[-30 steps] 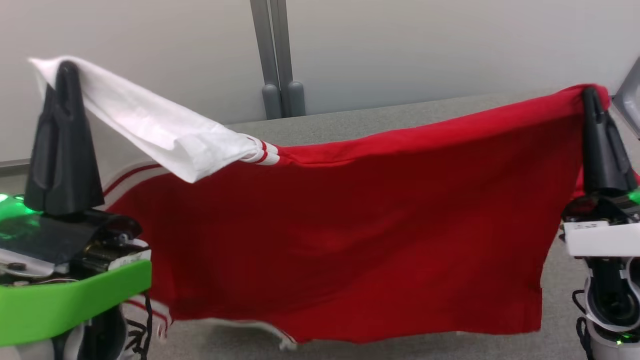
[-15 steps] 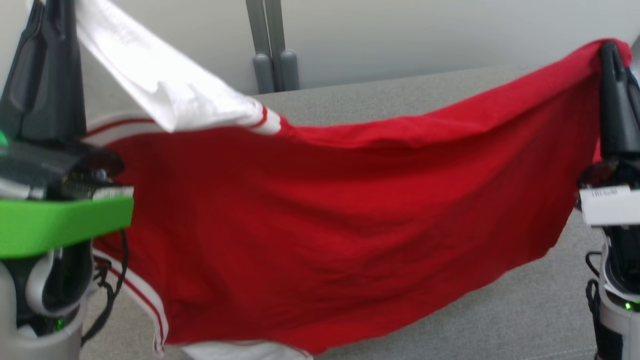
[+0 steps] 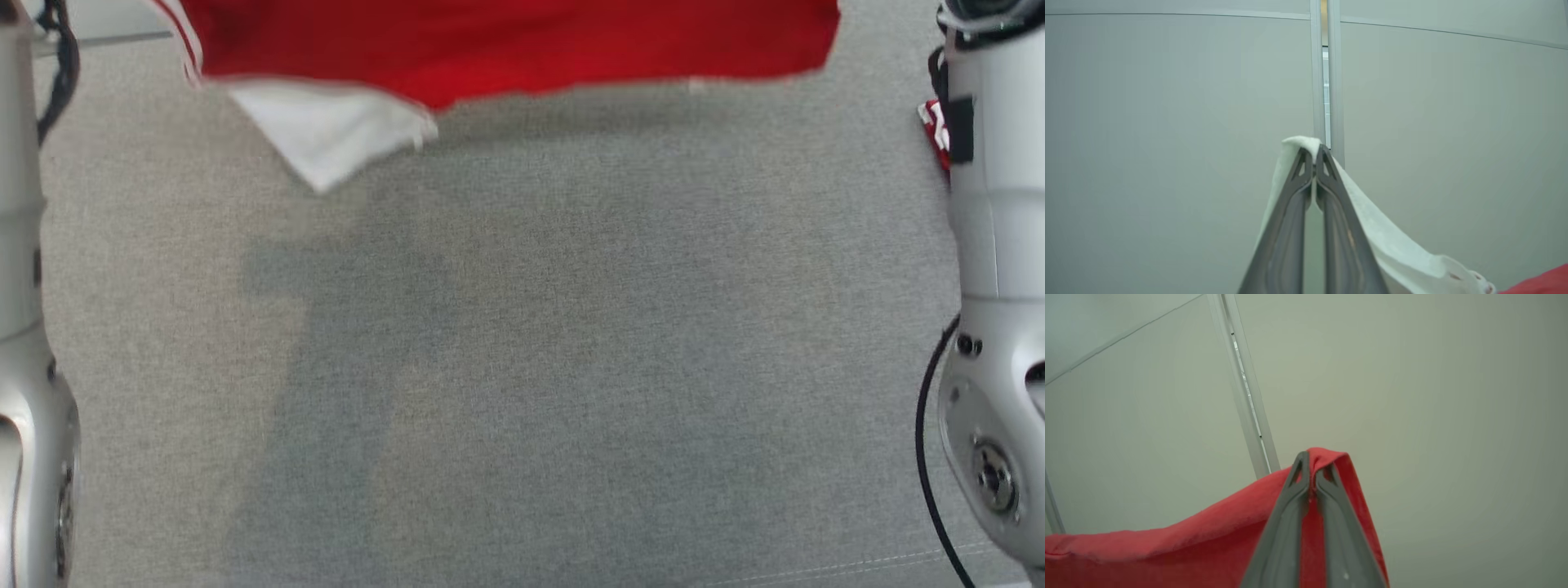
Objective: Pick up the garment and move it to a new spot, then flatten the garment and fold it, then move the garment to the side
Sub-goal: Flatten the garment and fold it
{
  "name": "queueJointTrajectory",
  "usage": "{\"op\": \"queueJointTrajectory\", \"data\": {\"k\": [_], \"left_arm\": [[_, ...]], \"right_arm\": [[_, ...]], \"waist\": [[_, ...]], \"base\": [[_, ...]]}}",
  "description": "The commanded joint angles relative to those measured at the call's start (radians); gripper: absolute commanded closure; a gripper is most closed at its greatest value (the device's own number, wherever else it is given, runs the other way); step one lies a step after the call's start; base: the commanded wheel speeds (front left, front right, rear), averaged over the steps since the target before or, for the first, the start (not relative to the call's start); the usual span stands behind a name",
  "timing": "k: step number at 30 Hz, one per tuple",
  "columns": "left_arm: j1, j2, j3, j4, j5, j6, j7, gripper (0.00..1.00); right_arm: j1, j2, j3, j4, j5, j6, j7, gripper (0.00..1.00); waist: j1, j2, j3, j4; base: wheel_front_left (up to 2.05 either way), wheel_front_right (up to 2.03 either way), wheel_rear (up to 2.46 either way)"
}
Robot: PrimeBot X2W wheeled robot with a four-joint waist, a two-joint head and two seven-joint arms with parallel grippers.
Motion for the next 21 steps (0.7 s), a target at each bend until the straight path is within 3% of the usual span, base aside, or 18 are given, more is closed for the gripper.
{"op": "queueJointTrajectory", "data": {"k": [1,4,10,17,21], "left_arm": [[-0.060,-0.016,0.006,0.037,0.015,0.006,-0.053,1.00],[-0.140,-0.059,0.017,0.149,0.004,-0.011,-0.169,1.00],[-0.099,-0.099,0.028,0.320,-0.014,-0.055,-0.227,1.00],[0.061,-0.117,0.091,0.339,-0.032,-0.108,-0.233,1.00],[0.145,-0.126,0.133,0.303,-0.035,-0.136,-0.234,1.00]], "right_arm": [[-0.057,0.006,-0.009,0.056,-0.031,0.000,-0.042,1.00],[-0.171,0.024,-0.038,0.215,-0.088,0.000,-0.123,1.00],[-0.201,0.039,-0.041,0.448,-0.127,0.000,-0.178,1.00],[-0.116,0.044,-0.006,0.595,-0.103,0.000,-0.190,1.00],[-0.069,0.027,0.010,0.596,-0.066,0.000,-0.190,1.00]], "waist": [[-0.0002,0.0000,0.071,0.020],[-0.0002,0.0000,0.119,0.038],[-0.0002,0.0000,0.221,0.077],[-0.0002,0.0000,0.301,0.095],[-0.0002,0.0000,0.313,0.095]], "base": [[0.00,0.00,0.00],[0.00,0.00,0.00],[0.00,0.00,0.00],[0.00,0.00,0.00],[0.00,0.00,0.00]]}}
